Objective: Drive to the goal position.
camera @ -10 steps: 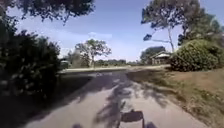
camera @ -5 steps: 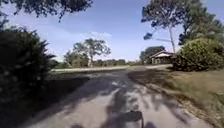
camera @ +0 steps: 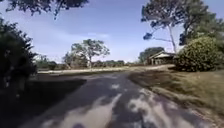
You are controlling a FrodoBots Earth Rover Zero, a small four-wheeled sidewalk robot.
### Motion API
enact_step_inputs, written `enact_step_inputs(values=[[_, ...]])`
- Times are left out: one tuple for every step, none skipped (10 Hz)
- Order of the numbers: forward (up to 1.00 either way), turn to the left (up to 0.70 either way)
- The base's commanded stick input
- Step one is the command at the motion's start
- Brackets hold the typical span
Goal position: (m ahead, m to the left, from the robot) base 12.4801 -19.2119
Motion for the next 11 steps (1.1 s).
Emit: enact_step_inputs(values=[[1.00,0.00],[1.00,0.00],[1.00,0.00],[1.00,0.00],[1.00,0.00],[1.00,0.00],[1.00,0.00],[1.00,0.00],[1.00,0.00],[1.00,0.00],[1.00,0.00]])
